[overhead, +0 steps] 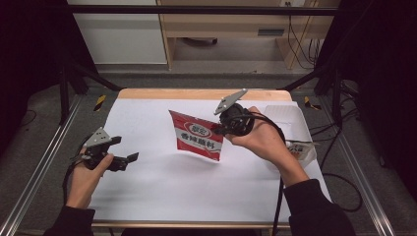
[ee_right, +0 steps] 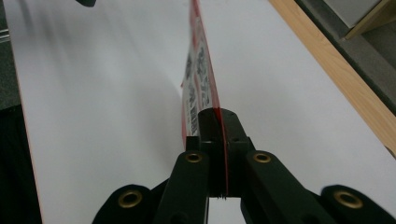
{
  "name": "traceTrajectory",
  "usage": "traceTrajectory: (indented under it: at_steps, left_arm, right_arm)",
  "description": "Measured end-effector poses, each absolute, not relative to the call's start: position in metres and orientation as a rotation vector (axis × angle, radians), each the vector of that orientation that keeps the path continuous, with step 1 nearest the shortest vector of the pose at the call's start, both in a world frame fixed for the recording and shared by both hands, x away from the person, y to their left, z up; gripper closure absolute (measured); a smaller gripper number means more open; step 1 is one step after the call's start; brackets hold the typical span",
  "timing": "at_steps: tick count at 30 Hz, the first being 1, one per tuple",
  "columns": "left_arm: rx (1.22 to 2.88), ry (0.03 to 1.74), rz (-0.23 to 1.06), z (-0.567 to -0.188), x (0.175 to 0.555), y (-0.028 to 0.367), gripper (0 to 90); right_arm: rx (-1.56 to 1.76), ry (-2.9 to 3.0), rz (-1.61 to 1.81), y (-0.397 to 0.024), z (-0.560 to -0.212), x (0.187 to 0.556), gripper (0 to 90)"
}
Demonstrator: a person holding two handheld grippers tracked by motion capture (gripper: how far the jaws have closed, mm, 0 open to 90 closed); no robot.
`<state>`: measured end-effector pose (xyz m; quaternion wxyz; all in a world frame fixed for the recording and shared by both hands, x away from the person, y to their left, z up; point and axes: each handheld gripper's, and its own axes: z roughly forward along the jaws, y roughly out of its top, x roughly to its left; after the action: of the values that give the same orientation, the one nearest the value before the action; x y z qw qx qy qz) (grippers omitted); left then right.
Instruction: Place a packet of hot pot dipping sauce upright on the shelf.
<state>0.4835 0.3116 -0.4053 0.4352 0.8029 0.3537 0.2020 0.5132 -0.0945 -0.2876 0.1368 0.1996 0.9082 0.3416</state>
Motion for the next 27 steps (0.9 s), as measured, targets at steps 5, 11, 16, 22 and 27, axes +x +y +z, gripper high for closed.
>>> traceTrajectory:
  at_steps: [5, 11, 16, 22, 27]
  left_arm:
    - [2.014, 0.879, 0.498, -0.41, 0.483, 0.309, 4.9]
    - [2.013, 0.865, 0.499, -0.413, 0.483, 0.307, 4.7]
    - [2.028, 0.869, 0.5, -0.415, 0.483, 0.306, 4.6]
    - [2.046, 0.867, 0.493, -0.419, 0.484, 0.303, 4.6]
    - [2.064, 0.861, 0.495, -0.421, 0.484, 0.3, 4.5]
  right_arm:
    - [0.588, 2.616, 0.994, -0.108, -0.275, 0.515, 89.9]
    - [0.582, 2.606, 0.983, -0.121, -0.257, 0.518, 89.9]
    - [0.597, 2.599, 0.975, -0.133, -0.247, 0.522, 90.0]
    - [0.627, 2.581, 0.973, -0.146, -0.24, 0.526, 90.0]
    - [0.648, 2.567, 0.973, -0.156, -0.236, 0.53, 90.0]
